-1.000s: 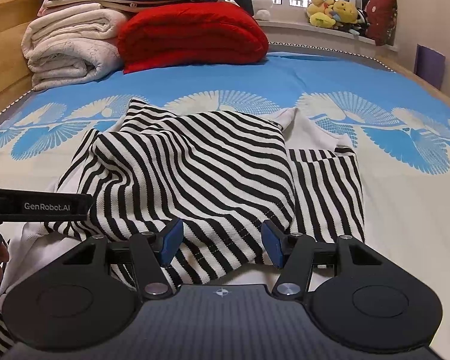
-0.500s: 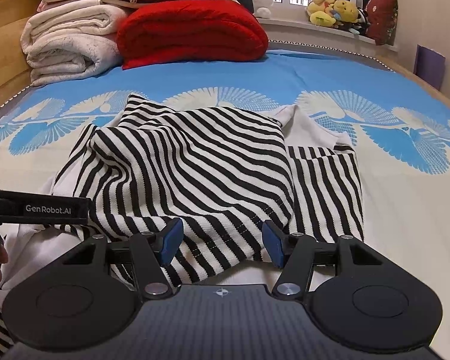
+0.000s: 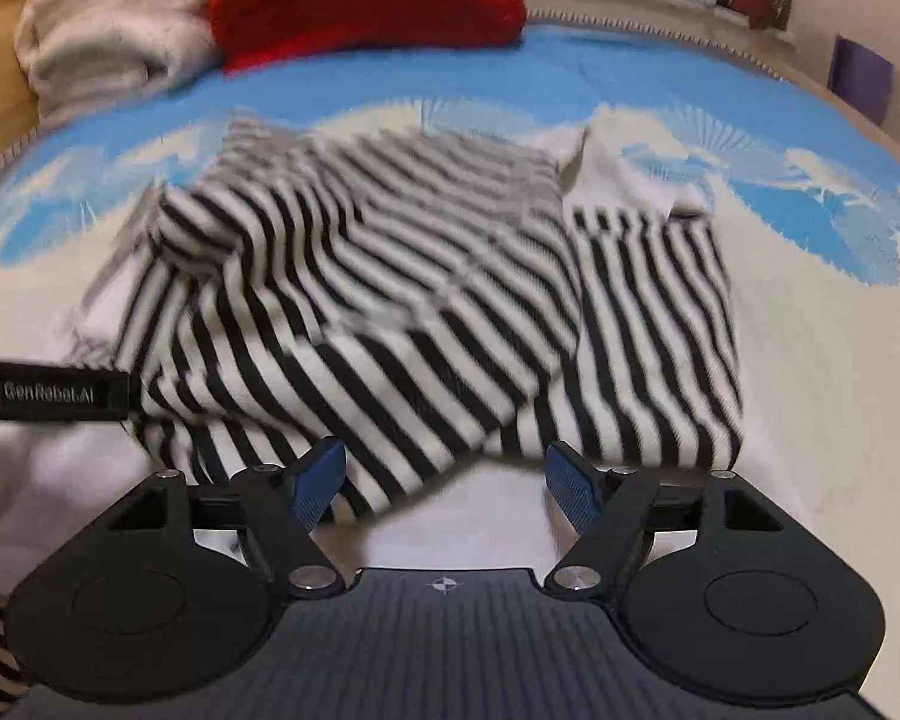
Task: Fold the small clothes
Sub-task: 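Release the hoodie and raise both grippers above the folded stack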
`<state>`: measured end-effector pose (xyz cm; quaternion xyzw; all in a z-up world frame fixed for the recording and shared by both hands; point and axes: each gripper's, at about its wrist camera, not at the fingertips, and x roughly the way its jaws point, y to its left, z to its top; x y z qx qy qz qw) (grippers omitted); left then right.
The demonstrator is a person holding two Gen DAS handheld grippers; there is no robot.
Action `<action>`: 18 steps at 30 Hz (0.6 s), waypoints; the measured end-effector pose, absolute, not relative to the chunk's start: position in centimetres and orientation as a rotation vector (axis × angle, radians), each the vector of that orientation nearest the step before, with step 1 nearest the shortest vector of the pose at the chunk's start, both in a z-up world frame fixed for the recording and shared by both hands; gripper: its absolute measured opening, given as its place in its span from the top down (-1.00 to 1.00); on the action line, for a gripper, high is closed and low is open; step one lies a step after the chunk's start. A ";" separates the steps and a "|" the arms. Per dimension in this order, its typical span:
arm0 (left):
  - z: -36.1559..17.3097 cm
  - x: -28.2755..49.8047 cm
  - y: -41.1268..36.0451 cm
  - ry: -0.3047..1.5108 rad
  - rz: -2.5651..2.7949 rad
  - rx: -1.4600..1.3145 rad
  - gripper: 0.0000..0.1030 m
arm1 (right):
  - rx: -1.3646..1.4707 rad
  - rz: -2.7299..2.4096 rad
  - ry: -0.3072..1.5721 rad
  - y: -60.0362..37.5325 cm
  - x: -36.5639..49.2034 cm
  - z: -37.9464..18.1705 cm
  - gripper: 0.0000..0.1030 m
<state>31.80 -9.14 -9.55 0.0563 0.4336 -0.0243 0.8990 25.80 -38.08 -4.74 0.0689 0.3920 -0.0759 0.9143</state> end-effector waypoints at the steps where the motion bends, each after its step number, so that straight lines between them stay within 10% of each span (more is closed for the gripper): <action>1: -9.1 31.6 -9.2 0.875 -0.064 0.113 -0.99 | 0.148 -0.155 0.785 -38.1 25.6 -4.5 -0.47; 9: -11.8 33.4 -9.2 1.013 0.000 0.141 -0.99 | 0.119 -0.158 0.942 -37.5 27.1 -6.8 -0.60; 18: -6.3 27.7 -6.4 0.790 -0.088 0.116 -0.99 | 0.160 -0.156 0.504 -39.7 17.7 1.2 -0.60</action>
